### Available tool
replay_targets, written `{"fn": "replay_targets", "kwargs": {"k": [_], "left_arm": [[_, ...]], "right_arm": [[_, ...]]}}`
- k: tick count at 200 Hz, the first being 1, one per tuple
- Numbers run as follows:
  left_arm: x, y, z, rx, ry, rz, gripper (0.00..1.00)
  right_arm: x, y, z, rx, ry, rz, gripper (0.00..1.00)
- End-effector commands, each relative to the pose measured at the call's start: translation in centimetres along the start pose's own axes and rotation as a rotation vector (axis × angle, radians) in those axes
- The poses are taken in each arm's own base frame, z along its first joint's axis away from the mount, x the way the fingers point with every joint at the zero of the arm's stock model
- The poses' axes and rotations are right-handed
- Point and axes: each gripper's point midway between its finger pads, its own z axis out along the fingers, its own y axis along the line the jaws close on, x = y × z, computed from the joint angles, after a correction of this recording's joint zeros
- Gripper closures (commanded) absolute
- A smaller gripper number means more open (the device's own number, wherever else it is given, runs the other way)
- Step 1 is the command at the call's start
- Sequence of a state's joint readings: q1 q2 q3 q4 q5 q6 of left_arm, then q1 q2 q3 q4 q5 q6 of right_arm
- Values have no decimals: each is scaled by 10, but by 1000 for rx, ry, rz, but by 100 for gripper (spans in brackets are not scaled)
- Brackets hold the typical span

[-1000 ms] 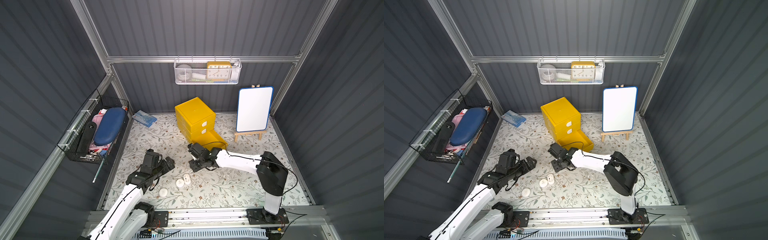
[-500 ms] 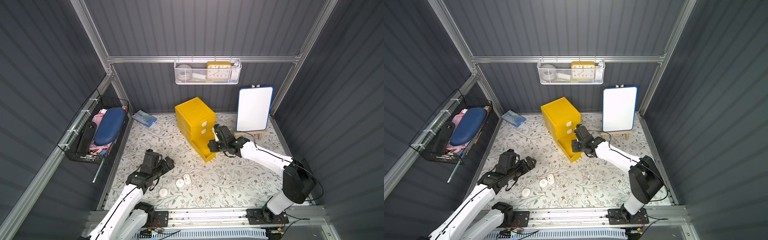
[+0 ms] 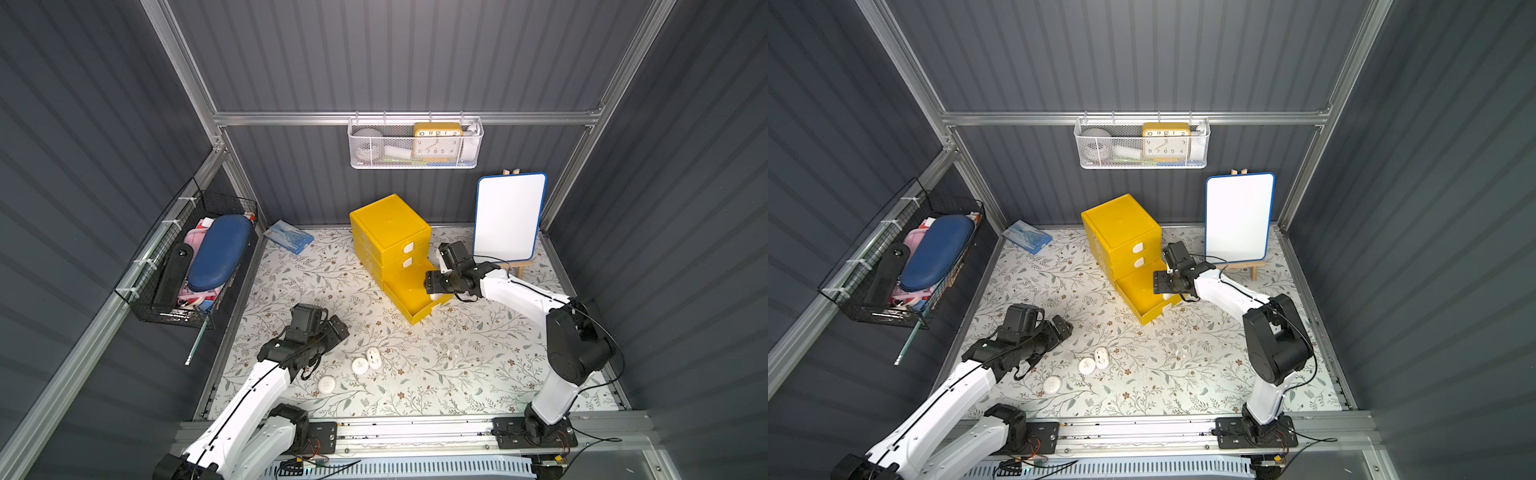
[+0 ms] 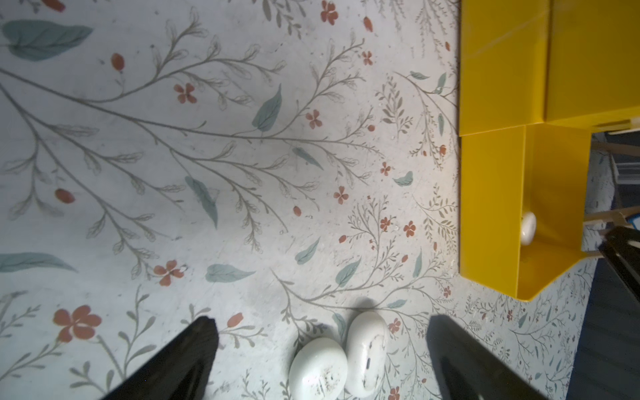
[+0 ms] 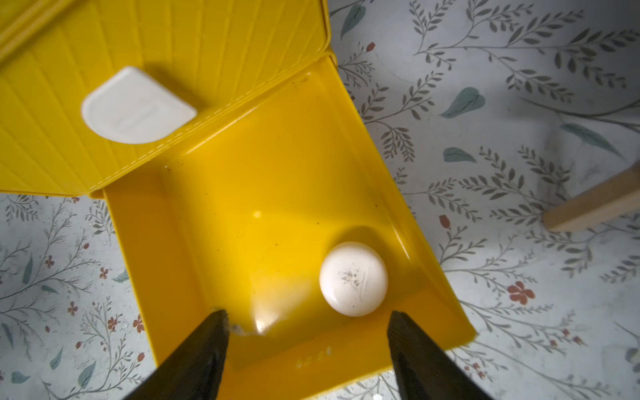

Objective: Put the bluetooth earphones in the drawer according to color
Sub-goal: Place the bluetooth earphone in the drawer.

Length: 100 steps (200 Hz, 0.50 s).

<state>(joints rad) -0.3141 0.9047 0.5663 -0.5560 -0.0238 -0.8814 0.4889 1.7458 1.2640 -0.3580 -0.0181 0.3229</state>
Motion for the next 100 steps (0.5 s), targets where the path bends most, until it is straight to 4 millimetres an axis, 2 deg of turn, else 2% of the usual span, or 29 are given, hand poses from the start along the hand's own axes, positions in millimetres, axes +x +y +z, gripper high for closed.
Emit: {"fn": "replay_targets", "kwargs": {"k": [1,15,37,69,75,100], "left_arm": [[19,26,5,-112,74,-95,1],[21,31,8,-134,81,-111,1],[40,46,12,-191,152,-164,1],[55,63,10,-262,201,-218,4],[56,62,10,-251,202,-211,7],[59,60,9,-223,203,-209,4]], "right_arm": [[-4,9,-21,-52,-20,-11,21],[0,13,-31,-78,-25,-10,20],[7,14,-47,-108,-40,-8,19],[14,17,-64,-147,-61,-5,19],[16,17,-65,-149,-62,-6,19],[20,17,-70,-155,-66,-9,19]]}}
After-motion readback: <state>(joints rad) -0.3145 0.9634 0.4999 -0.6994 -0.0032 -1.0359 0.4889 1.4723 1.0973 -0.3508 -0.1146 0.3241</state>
